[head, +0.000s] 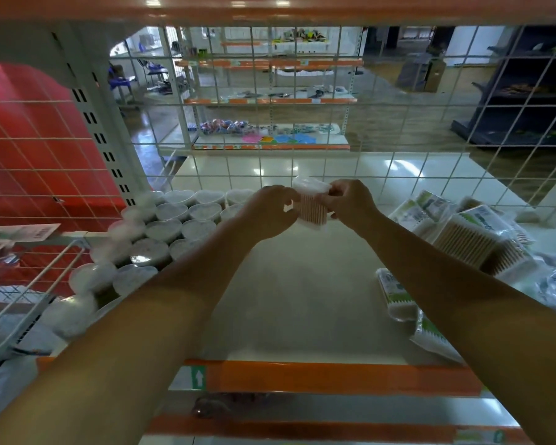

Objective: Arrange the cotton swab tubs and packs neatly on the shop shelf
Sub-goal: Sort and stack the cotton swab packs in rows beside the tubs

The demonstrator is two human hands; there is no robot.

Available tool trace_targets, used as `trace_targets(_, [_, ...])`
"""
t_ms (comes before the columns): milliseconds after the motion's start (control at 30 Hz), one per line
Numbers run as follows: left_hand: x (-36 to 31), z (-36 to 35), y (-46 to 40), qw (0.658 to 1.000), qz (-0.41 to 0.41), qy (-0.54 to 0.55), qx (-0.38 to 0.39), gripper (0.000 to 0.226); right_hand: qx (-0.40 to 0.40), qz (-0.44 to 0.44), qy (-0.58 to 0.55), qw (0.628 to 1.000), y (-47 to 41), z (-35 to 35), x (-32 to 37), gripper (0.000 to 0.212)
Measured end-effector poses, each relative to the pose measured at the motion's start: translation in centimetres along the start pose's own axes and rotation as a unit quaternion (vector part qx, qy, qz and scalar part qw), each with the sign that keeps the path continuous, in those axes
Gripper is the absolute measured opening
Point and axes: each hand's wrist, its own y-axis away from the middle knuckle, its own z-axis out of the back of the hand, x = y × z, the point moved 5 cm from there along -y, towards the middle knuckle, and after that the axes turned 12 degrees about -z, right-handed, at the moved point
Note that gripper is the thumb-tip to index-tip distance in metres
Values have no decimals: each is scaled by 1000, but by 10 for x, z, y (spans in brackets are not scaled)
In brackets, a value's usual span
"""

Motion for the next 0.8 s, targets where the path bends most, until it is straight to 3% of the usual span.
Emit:
trace_targets(200, [30,4,-4,994,4,-89,65,32,26,-14,25,999,-13,-21,-15,22])
trace_targets(800, [35,6,-6,981,-69,-163,84,31,38,-86,8,996,-49,-60,-21,23])
